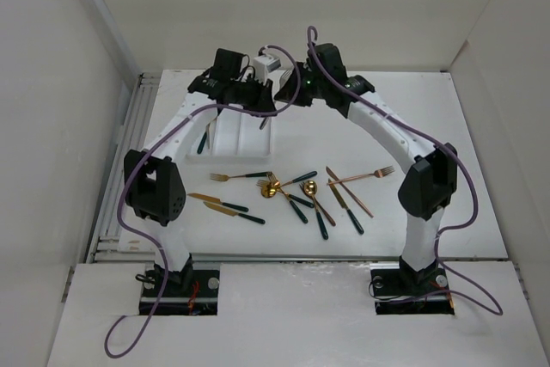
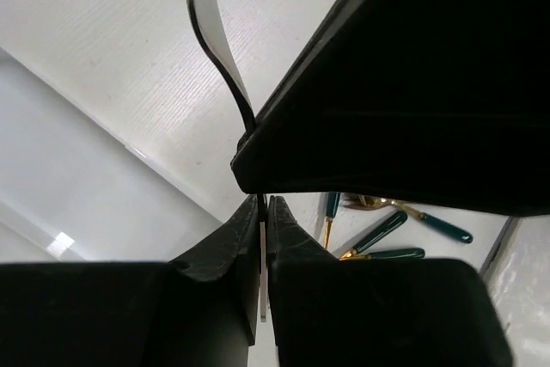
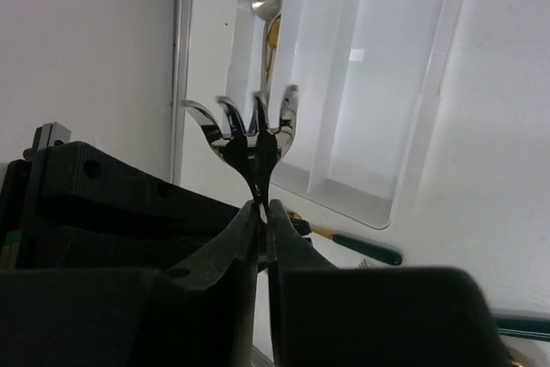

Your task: Sort the eating utensils into containers

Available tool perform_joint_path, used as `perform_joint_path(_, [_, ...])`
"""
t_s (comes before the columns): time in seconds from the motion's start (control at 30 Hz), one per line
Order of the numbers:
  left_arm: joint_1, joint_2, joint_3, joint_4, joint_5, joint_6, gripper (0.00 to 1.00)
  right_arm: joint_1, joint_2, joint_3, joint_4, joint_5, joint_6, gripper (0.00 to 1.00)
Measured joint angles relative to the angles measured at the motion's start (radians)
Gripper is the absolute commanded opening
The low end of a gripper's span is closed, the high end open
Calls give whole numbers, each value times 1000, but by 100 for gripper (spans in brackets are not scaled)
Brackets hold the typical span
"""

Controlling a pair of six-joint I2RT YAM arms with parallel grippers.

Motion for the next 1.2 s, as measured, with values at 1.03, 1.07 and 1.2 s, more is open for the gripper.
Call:
perform_joint_path(1.03, [270,286,-81,62,-221,-194,32,-127,-124,-210,-23,10,-33,55])
perform_joint_path(1.07, [271,287,-81,64,-220,-200,36,-129,-127,-211,-32,19,-39,57])
perform_joint_path(1.2, [271,287,-81,67,-220,-203,42,-144,-148,-235,-81,83,-41,62])
